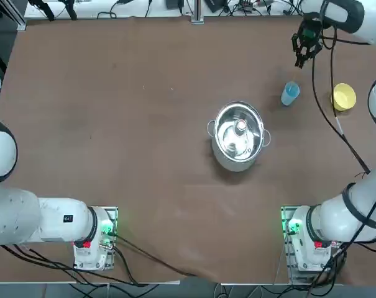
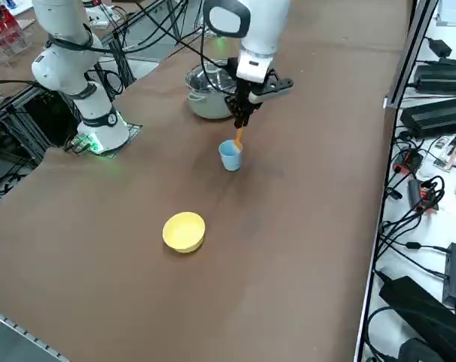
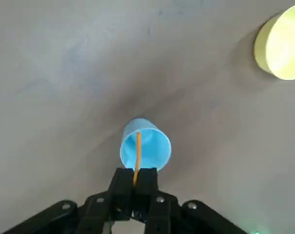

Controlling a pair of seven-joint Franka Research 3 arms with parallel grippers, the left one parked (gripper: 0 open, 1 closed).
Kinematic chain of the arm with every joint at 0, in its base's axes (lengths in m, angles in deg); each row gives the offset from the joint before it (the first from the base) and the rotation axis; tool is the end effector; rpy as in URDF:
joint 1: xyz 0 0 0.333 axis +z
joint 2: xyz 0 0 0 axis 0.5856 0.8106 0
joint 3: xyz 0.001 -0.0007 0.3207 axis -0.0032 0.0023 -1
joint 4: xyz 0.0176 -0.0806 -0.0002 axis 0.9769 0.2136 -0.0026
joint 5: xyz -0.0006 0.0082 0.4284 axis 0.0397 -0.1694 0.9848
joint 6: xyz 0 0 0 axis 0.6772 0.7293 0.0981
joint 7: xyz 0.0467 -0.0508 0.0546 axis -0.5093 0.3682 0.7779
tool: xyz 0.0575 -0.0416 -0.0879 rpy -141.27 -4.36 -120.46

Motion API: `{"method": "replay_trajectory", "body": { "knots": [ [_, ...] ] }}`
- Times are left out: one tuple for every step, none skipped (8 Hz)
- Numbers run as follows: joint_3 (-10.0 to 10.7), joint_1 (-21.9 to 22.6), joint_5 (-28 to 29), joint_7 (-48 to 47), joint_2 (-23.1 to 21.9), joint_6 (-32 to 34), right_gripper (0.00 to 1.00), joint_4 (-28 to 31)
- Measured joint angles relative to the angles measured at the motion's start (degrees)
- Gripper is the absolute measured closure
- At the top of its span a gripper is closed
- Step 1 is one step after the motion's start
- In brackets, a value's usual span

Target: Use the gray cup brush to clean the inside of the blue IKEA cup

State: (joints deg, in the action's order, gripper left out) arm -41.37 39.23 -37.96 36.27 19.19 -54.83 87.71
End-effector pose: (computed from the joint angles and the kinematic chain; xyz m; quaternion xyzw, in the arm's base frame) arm 0.6511 0.0292 0.3589 0.9477 -0.2892 -0.1160 0.0686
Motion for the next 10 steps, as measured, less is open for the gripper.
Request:
{"method": "replay_trajectory", "body": {
  "knots": [
    [0.38, -0.18, -0.16, 1.99, -1.21, 2.3, 0.96, -0.77],
    [1.17, -0.86, -0.55, 5.49, -2.88, 4.27, 0.96, -1.09],
    [1.87, -2.27, -2.17, 9.65, -4.4, 5.72, 0.96, -1.1],
    [2.21, -3.98, -5.68, 13.62, -5.28, 6.56, 0.96, -1.05],
    [2.36, -5.39, -9.92, 16.48, -5.4, 6.71, 0.96, -0.73],
    [2.4, -6.43, -14.24, 18.27, -5.08, 6.09, 0.96, 0.08],
    [2.39, -7.17, -19.24, 19.32, -4.66, 4.25, 0.96, 1.7],
    [2.39, -7.87, -24.66, 19.77, -4.25, 0.64, 0.96, 4.78],
    [2.4, -8.72, -28.45, 19.78, -3.96, -3.51, 0.96, 7.75],
    [2.41, -10.15, -32.5, 19.78, -3.85, -8.78, 0.96, 11.08]
  ]
}}
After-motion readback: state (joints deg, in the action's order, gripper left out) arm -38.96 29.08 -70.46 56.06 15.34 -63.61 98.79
